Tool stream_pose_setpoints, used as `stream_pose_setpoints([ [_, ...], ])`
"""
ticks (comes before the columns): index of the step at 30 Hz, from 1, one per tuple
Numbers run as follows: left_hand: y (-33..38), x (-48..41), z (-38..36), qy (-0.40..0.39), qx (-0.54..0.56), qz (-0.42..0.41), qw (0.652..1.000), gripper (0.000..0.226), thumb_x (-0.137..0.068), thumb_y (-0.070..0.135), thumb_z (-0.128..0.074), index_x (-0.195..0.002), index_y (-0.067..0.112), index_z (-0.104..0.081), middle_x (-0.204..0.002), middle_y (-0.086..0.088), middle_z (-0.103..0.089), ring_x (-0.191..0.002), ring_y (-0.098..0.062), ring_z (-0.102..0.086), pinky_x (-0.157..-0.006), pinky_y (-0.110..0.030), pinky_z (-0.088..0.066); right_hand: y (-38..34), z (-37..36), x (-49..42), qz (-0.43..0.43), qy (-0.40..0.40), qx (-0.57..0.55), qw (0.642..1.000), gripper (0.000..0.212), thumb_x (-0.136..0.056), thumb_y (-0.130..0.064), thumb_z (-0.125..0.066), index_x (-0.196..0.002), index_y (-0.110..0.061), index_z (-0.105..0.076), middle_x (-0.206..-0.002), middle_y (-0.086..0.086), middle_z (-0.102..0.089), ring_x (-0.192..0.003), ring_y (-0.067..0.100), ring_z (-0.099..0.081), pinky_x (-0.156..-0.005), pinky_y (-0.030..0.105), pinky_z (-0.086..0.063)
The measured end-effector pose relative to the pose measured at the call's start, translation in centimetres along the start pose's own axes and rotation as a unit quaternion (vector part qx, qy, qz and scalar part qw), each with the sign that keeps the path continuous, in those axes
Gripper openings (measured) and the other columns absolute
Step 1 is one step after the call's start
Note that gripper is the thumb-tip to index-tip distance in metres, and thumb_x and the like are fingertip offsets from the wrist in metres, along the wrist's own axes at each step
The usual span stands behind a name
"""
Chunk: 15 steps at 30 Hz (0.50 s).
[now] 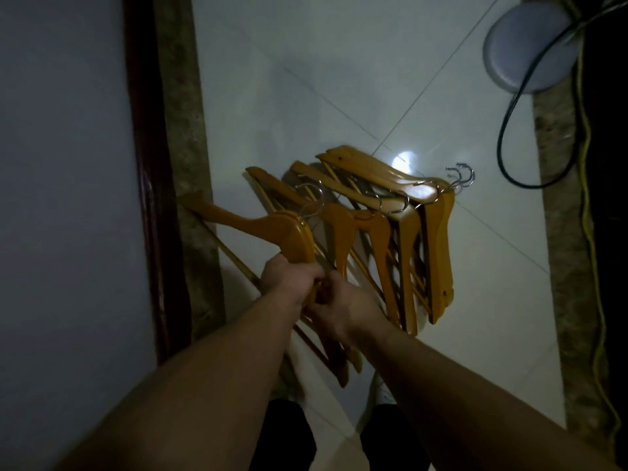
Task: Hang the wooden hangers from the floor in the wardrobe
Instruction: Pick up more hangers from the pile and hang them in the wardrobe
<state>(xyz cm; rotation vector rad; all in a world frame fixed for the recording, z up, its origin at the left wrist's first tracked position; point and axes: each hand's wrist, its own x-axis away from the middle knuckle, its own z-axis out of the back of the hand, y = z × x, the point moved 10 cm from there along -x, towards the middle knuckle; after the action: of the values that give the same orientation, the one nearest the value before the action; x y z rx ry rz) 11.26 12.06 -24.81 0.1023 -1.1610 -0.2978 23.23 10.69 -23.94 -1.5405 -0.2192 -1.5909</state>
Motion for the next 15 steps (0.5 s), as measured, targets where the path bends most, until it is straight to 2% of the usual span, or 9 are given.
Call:
stream_pose_setpoints([
  [3,1.0,3.2,1.0,-0.006,0.045,0.001,0.999,0.043,-0.072,0.018,-0.08,-0.11,0.014,-0.06,-0.106,-0.01,-0.069,-0.099,-0.034,-0.066,-0.085,-0.053,-0.057,-1.9,1.3,2.5,0.012,0.029,0.028,0.999,0.05,-0.088,-0.043,-0.068,-0.13,-0.025,-0.047,-0.115,-0.002,-0.064,-0.106,0.018,-0.063,-0.088,0.033,-0.053],
  [6,2.3,6.2,2.2,-0.025,0.071,-0.001,0.997,0.04,-0.075,0.015,-0.079,-0.109,0.014,-0.059,-0.108,-0.01,-0.068,-0.103,-0.033,-0.064,-0.093,-0.053,-0.054,-3.6,2.4,5.0,0.013,0.033,0.055,0.998,0.047,-0.088,-0.034,-0.07,-0.129,-0.025,-0.048,-0.11,-0.002,-0.063,-0.1,0.017,-0.063,-0.088,0.037,-0.057],
  [8,3.3,8.2,3.1,-0.024,0.068,-0.009,0.997,0.039,-0.076,0.015,-0.079,-0.11,0.015,-0.06,-0.11,-0.009,-0.068,-0.106,-0.031,-0.062,-0.099,-0.052,-0.05,-4.4,2.9,6.7,0.008,0.022,0.068,0.997,0.045,-0.092,-0.024,-0.066,-0.132,-0.023,-0.046,-0.107,-0.002,-0.062,-0.098,0.016,-0.063,-0.086,0.035,-0.057],
  [11,5.3,11.5,4.8,-0.016,0.037,-0.037,0.999,0.041,-0.072,0.02,-0.08,-0.11,0.017,-0.063,-0.106,-0.007,-0.069,-0.102,-0.029,-0.063,-0.097,-0.05,-0.05,-5.9,3.7,9.6,0.015,0.028,0.058,0.998,0.043,-0.093,-0.017,-0.063,-0.132,-0.02,-0.045,-0.103,-0.003,-0.059,-0.097,0.016,-0.062,-0.084,0.032,-0.057],
  [13,6.7,13.7,5.7,-0.021,0.025,-0.059,0.998,0.042,-0.071,0.021,-0.08,-0.109,0.017,-0.063,-0.104,-0.006,-0.069,-0.101,-0.027,-0.063,-0.095,-0.049,-0.051,-7.1,4.4,11.5,0.022,0.038,0.052,0.998,0.047,-0.091,-0.013,-0.064,-0.133,-0.019,-0.043,-0.101,-0.003,-0.06,-0.093,0.015,-0.063,-0.079,0.03,-0.057],
  [15,8.1,15.8,6.7,-0.033,0.023,-0.08,0.996,0.04,-0.069,0.021,-0.082,-0.105,0.016,-0.064,-0.102,-0.005,-0.069,-0.1,-0.027,-0.064,-0.095,-0.048,-0.052,-8.3,5.5,13.3,0.036,0.045,0.048,0.997,0.052,-0.091,-0.009,-0.064,-0.135,-0.018,-0.039,-0.096,-0.006,-0.056,-0.089,0.013,-0.06,-0.067,0.024,-0.052],
])
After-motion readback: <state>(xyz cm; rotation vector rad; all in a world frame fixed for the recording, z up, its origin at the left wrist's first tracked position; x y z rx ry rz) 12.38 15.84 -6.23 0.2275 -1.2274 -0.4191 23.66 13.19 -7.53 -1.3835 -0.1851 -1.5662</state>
